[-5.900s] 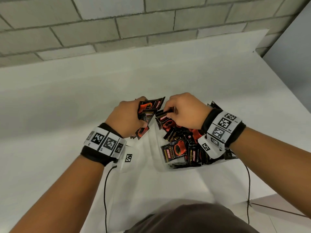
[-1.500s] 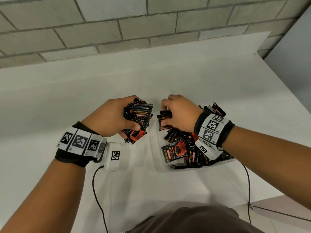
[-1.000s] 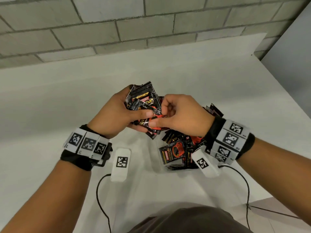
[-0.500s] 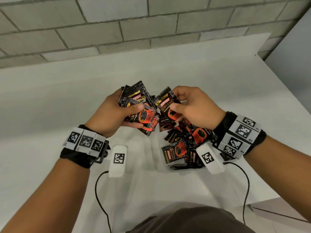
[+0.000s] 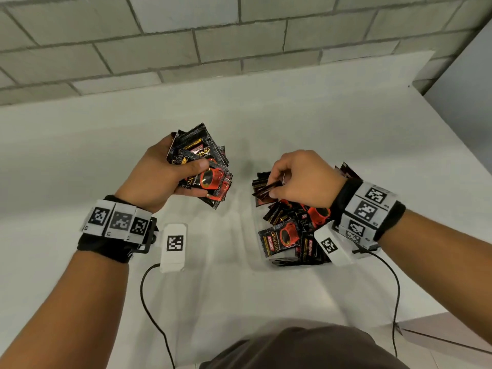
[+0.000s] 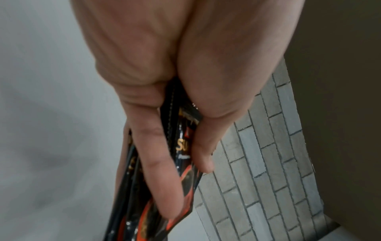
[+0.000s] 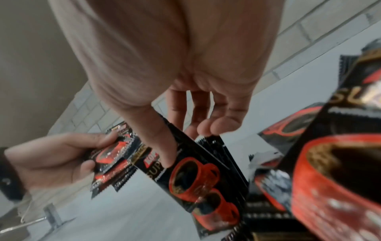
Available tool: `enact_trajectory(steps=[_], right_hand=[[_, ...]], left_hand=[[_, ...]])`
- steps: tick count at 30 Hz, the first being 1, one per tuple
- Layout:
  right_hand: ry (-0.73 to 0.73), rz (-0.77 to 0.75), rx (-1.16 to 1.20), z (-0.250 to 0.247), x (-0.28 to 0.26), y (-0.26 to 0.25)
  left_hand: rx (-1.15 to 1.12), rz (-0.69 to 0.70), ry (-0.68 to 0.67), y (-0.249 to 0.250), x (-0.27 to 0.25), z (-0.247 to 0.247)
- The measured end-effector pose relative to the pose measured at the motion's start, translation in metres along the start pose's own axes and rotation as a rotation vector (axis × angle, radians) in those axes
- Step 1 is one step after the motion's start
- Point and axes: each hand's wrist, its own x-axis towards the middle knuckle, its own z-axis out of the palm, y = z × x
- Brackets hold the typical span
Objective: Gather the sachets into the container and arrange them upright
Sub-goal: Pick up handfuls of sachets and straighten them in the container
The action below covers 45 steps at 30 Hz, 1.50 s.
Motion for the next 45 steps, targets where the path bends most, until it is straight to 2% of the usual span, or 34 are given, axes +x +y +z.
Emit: enact_trajectory(steps=[15, 18, 24, 30, 36, 41, 43, 45], right_hand=[[0.012, -0.024, -0.404, 0.021, 0.016, 0.006], [0.011, -0.031, -0.344, 0.02, 0.015, 0.007], [0.117, -0.07, -0.232, 0.015, 0.014, 0.009], [-0.001, -0.025, -0.128, 0.017, 0.022, 0.012], [0.044, -0.013, -0.088, 0.022, 0.025, 0.013], [0.016, -0.016, -0.108, 0.014, 0.022, 0.013], [0.059, -0.044, -0.116, 0.005, 0.019, 0.007], [0.173, -0.135, -0.033, -0.004, 0.014, -0.006]], left_hand=[[0.384, 0.072, -0.064, -0.004, 0.003, 0.019], [0.392, 0.062, -0.073, -0.006, 0.002, 0.019], [0.4, 0.05, -0.085, -0.007, 0.001, 0.02], [0.369, 0.041, -0.096, -0.007, 0.001, 0.018], [0.342, 0.033, -0.096, -0.008, 0.0, 0.016], [0.328, 0.032, -0.094, -0.005, -0.002, 0.016], [0.305, 0.047, -0.091, -0.001, -0.004, 0.016], [0.254, 0.068, -0.093, 0.005, -0.007, 0.017]])
